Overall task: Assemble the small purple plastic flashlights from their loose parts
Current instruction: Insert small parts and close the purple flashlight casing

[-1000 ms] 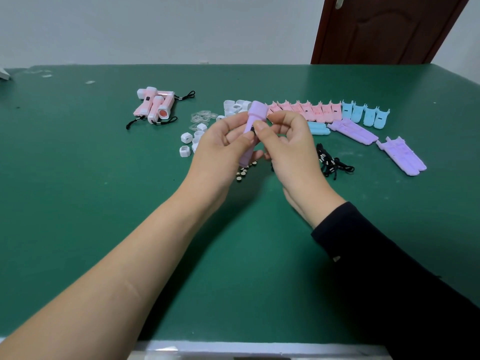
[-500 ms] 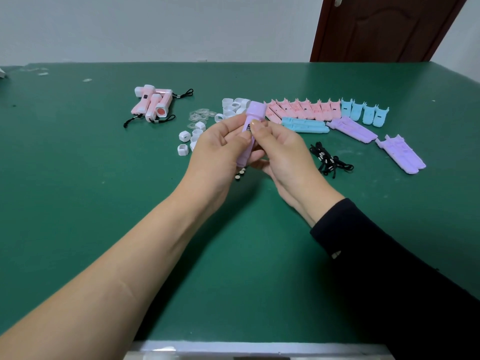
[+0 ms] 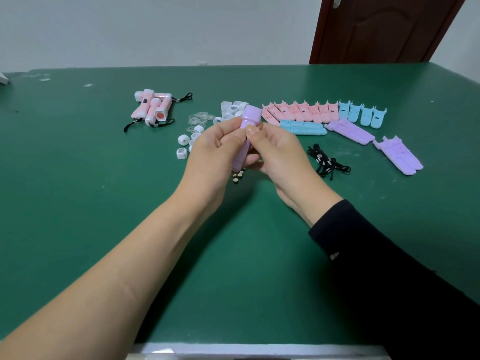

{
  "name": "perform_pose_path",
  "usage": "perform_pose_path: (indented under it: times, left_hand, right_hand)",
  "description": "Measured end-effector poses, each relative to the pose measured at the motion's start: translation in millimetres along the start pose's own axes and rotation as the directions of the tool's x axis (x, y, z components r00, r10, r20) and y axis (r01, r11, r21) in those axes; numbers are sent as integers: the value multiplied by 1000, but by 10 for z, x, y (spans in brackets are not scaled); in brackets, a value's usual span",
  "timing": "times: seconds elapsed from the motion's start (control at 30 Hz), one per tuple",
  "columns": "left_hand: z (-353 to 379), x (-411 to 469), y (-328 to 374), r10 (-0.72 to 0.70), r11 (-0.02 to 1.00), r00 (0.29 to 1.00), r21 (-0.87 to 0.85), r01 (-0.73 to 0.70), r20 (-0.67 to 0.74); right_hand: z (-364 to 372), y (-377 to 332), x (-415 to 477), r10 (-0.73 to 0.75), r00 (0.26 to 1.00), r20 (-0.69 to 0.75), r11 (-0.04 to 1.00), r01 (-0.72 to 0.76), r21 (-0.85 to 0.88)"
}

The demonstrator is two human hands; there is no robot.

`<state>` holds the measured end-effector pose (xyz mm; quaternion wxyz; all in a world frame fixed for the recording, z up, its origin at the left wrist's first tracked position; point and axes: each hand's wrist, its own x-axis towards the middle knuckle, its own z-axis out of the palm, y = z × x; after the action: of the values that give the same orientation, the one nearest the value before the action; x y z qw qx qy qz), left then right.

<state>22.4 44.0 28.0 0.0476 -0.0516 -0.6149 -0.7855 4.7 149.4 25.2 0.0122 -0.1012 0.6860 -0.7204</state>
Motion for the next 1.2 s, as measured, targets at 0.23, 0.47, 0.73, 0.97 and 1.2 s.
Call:
perform_pose_path:
  times: [0.23,0.47,0.73,0.97,1.2]
  left_hand:
    - [-96,44,50,-89,994,995,-63,92,43]
    - [-128,50,78,-167,984,983,-50,171,75]
    - [-78,33,79,-239,965,967,-95,246,83]
    - [-94,54,86,-232,956,969,-166,243,83]
    - [-92,44,92,-289,937,952,-175,302,98]
  right_hand:
    - [-81,-26,36,140,987,84,983,-149,110]
    - [-201,-34,69,74,997,19,989,-76,124]
    - [-218,-50,44,27,999,-31,993,-23,115]
    - [-205,-41,26,23,999,-30,994,-20,103]
    - [-202,-65,30,1,994,107,992,-14,124]
